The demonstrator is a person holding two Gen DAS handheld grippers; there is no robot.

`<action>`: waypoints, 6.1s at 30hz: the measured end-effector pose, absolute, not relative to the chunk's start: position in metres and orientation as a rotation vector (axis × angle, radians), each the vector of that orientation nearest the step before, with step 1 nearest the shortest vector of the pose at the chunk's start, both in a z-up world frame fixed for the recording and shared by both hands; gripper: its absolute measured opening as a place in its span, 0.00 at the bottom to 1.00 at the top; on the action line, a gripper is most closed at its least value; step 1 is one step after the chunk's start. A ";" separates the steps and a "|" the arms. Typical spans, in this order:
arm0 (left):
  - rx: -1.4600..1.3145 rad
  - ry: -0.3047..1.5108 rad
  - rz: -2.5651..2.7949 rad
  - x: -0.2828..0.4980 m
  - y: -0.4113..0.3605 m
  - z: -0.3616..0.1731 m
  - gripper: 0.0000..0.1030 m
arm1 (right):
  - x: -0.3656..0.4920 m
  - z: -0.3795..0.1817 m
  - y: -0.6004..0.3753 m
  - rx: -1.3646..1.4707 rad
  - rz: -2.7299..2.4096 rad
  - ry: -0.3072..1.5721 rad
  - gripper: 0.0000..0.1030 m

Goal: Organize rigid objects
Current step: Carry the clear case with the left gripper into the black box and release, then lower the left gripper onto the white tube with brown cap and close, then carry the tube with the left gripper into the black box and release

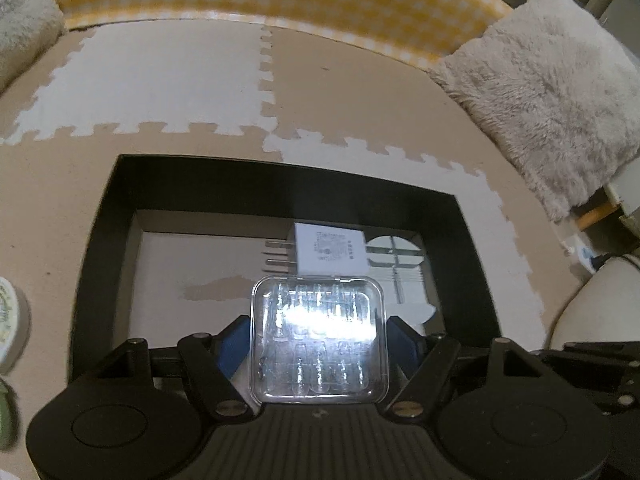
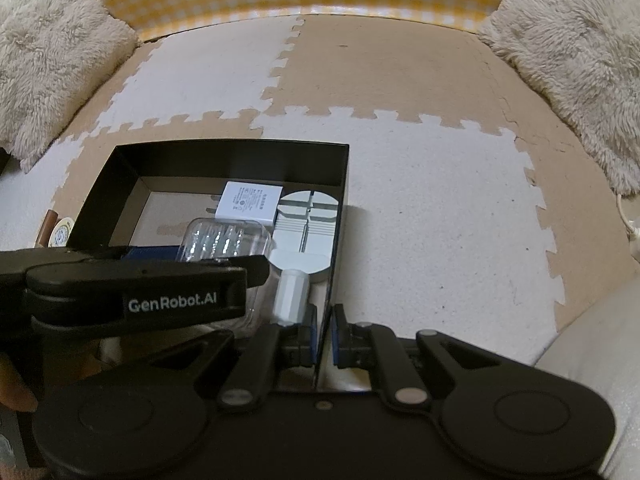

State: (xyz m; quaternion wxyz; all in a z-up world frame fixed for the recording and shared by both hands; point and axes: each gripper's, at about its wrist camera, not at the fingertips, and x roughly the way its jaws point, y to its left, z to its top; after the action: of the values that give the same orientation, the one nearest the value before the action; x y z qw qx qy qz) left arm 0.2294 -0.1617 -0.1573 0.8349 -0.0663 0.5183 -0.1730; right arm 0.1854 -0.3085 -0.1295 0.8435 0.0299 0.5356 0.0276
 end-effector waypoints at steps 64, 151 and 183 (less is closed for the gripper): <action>-0.116 0.875 -0.365 0.192 -0.084 -0.033 1.00 | 0.185 -0.129 -0.310 0.083 0.064 1.128 0.08; -0.234 0.983 -0.182 0.228 0.058 -0.079 0.21 | 0.184 -0.131 -0.311 0.081 0.070 1.130 0.08; -0.049 1.067 -0.457 0.175 -0.067 -0.099 0.21 | 0.185 -0.131 -0.310 0.072 0.072 1.134 0.08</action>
State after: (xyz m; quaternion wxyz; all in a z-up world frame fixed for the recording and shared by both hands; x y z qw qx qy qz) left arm 0.1749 -0.0671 -0.0989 0.8359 -0.0229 0.5041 -0.2159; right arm 0.1851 -0.3100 -0.1309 0.8423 0.0340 0.5368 0.0339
